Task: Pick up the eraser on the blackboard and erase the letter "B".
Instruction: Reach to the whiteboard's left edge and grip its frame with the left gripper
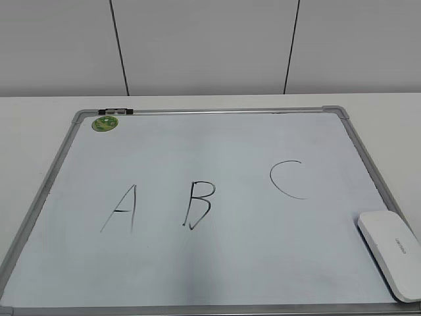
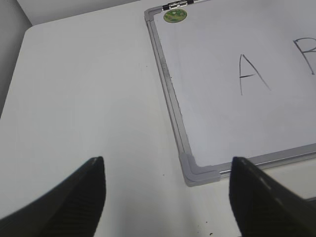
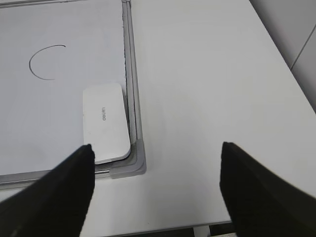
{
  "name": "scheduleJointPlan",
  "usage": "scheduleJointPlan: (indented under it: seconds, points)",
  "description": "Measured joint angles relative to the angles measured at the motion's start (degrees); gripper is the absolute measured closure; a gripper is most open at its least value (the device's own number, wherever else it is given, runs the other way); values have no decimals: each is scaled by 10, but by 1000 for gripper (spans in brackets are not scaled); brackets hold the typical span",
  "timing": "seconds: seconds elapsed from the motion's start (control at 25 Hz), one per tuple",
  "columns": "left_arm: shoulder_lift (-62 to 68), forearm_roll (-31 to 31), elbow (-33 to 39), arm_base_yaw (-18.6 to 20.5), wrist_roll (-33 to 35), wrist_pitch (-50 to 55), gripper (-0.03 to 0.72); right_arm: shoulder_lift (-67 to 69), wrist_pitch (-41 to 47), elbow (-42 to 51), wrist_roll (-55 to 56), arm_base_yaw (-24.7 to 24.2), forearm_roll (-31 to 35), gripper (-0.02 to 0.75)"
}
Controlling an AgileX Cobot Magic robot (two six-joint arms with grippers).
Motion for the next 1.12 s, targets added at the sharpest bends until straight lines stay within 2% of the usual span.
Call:
scheduleJointPlan:
  seconds: [0.2,0.4,0.56,0.76,1.12]
  points:
    - [20,0,-1,0,0,0,119,0,0,0,0,0,0,152]
    - [117,0,-37,0,0,-48,119,0,0,0,0,0,0,150]
    - [231,-2,-63,0,0,-95,119,0,0,0,0,0,0,151]
    - [395,-35,-112,0,0,-148,124,0,0,0,0,0,0,151]
    - [688,-73,-240,0,0,-140,211,0,0,0,0,0,0,151]
